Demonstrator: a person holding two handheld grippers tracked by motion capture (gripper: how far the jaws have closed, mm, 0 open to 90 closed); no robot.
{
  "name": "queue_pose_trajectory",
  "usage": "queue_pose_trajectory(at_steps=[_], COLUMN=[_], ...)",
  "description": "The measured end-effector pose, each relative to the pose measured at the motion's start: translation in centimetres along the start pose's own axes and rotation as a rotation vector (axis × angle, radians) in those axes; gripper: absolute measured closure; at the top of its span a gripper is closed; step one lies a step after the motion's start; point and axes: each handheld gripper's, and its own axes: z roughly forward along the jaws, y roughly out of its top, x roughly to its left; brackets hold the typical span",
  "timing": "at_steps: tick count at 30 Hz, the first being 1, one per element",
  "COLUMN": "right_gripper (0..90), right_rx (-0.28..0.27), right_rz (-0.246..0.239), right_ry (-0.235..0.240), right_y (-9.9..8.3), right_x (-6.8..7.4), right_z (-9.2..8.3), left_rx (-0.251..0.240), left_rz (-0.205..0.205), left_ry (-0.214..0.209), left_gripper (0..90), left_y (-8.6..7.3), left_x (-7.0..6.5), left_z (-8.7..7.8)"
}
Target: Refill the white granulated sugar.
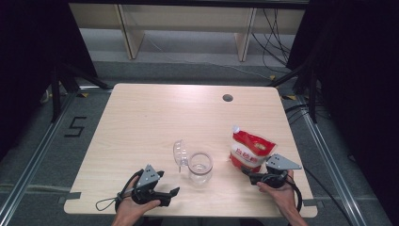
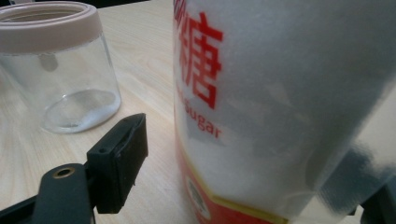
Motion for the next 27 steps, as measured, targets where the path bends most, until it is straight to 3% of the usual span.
queue_pose_trajectory(at_steps=[2,3,4,5,8,11,13,15,17,18,19,20,25,27], right_gripper=[23.0,23.1,23.2,23.3,24.5,25.5,26.2,27.6,29.3,29.6,30.0,30.4,33.5,34.1], right_rx=[-0.007,-0.002,-0.017,0.004,-0.009,-0.009,-0.008,-0.015,-0.005,-0.011,-0.025,-0.017,-0.023,-0.024], right_rz=[-0.011,0.033,-0.002,0.029,-0.026,0.019,0.016,-0.006,-0.064,-0.02,-0.042,-0.015,-0.038,-0.035], right_ry=[0.007,0.007,0.002,-0.003,-0.004,0.013,0.006,-0.002,-0.009,-0.001,0.006,0.007,0.013,0.018], right_y=[0.0,0.0,0.0,0.0,-0.1,-0.1,-0.1,-0.1,-0.1,-0.2,-0.1,-0.2,-0.1,-0.1], right_x=[-0.1,0.1,-0.1,0.0,-0.5,-0.4,-0.4,-0.6,-0.9,-0.7,-0.9,-0.8,-0.9,-0.9], right_z=[0.1,0.0,0.1,0.0,0.4,0.5,0.5,0.5,0.7,0.6,0.7,0.7,0.7,0.7], left_rx=[0.008,0.018,0.016,0.009,0.021,0.021,0.01,0.022,0.011,0.011,0.016,0.021,0.009,0.025], left_rz=[0.002,0.013,0.018,0.005,0.024,0.02,0.008,0.021,-0.008,-0.003,-0.004,0.007,0.002,0.02], left_ry=[0.009,0.008,0.004,0.007,0.004,0.004,0.005,0.0,-0.001,0.0,0.001,-0.002,0.001,-0.001], left_gripper=[17.0,17.0,17.0,17.0,17.0,17.0,17.0,17.0,17.0,17.0,17.0,17.0,17.0,17.0], left_y=[0.0,0.0,0.0,0.0,0.0,0.0,0.0,-0.1,-0.1,-0.1,-0.1,-0.1,0.0,0.0], left_x=[0.1,0.2,0.3,0.1,0.1,0.1,0.0,0.1,-0.1,-0.1,-0.1,0.0,0.0,0.1], left_z=[-0.1,-0.2,-0.2,-0.1,-0.1,0.0,0.0,0.1,0.2,0.2,0.1,0.1,0.1,0.0])
